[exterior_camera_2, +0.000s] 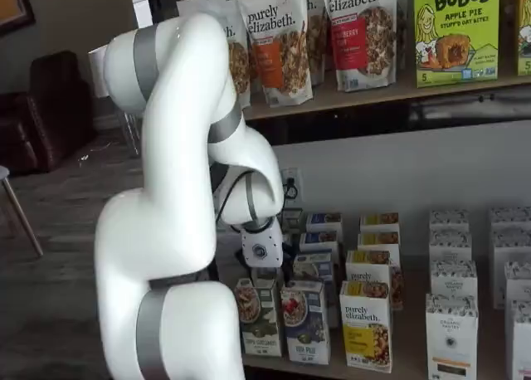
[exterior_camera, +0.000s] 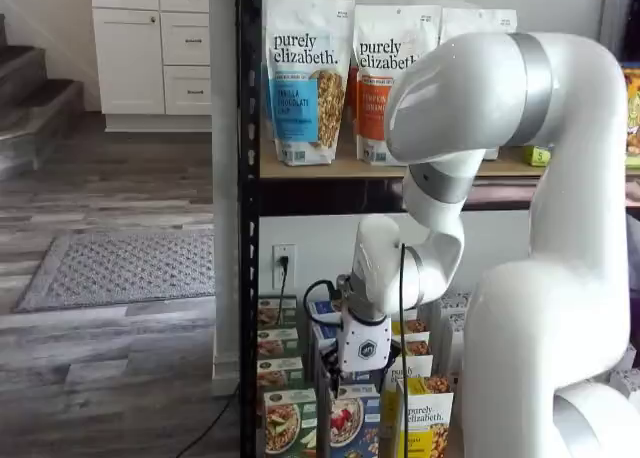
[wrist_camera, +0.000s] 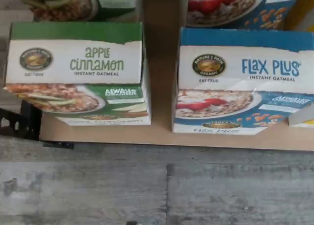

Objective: Pick up the blue and white box that is on the bottom shelf, the second box from the left

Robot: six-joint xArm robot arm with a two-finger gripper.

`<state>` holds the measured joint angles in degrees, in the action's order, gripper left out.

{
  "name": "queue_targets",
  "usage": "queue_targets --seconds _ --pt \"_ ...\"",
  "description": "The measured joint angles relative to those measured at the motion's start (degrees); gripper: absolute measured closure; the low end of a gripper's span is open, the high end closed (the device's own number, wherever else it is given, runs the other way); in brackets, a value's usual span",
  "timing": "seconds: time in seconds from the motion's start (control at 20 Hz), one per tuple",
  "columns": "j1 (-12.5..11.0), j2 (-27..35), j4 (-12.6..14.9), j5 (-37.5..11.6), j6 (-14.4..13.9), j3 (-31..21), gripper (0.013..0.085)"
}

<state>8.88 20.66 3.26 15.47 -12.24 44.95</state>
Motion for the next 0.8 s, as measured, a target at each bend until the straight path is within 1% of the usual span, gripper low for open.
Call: queue_targets --seconds 0.15,0.4,0.8 --pt "-0.7 1.8 0.7 0.3 0.0 1.6 0.013" --pt "-1.4 5.2 2.4 1.6 -0.8 5.0 0.013" --pt "-2.4 10.6 2.2 3.5 0.3 11.4 0.013"
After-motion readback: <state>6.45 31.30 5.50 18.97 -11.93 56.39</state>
